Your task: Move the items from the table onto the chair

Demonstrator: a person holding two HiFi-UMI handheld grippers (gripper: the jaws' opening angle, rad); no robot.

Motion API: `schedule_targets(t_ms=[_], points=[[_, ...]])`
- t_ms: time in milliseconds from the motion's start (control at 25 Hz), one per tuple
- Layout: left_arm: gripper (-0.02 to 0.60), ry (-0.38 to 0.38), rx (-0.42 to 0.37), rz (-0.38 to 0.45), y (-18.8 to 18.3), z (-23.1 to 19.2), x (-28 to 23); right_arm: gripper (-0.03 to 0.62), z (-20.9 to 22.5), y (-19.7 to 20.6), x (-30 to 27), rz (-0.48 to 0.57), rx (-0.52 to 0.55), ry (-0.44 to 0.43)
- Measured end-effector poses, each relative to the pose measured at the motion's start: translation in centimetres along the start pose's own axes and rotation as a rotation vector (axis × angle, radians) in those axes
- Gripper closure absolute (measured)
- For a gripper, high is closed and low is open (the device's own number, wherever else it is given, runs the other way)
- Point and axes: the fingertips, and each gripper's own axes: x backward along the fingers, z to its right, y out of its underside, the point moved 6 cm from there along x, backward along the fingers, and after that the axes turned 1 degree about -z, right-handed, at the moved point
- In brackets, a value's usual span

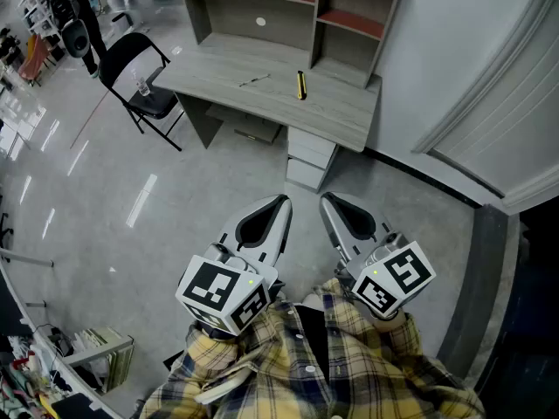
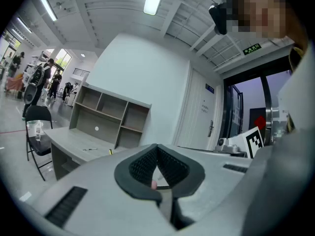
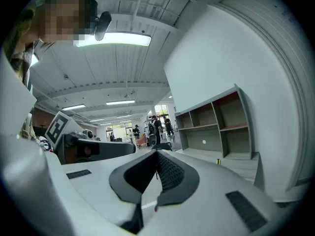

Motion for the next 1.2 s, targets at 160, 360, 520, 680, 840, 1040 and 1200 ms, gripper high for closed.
schedule_targets(t_ms=[160, 360, 520, 680, 840, 1040, 1200], points=[[0.577, -0.004, 0.001, -0.006, -0.2, -1.1, 0.1, 0.577, 0.0, 0.1, -1.0, 0.002, -0.023, 0.004], [0.577, -0.014, 0.000, -0.017, -0.3, -3.0, 0.2, 0.577, 0.4, 0.1, -2.6, 0.009, -0.045, 0.023], [0.577, -0.025, -0.003, -0.025, -0.5, -5.4, 0.9, 0.577, 0.1, 0.3, -4.6, 0.010, -0.062, 0.030], [0.577, -0.047, 0.010, -0.032, -0.4, -8.2, 2.0, 0.577, -0.1, 1.0, -6.7, 0.008, -0.093, 0.044], [0.577, -0.072, 0.036, -0.051, 0.4, -10.8, 3.1, 0.577, -0.8, 2.3, -8.4, -0.015, -0.119, 0.051], [0.577, -0.095, 0.075, -0.055, 0.7, -13.8, 2.9, 0.577, -0.8, 2.9, -11.2, -0.064, -0.104, 0.032], [0.577, -0.117, 0.100, -0.070, 0.9, -16.5, 1.0, 0.577, 0.9, 3.5, -13.8, -0.085, -0.118, 0.025]])
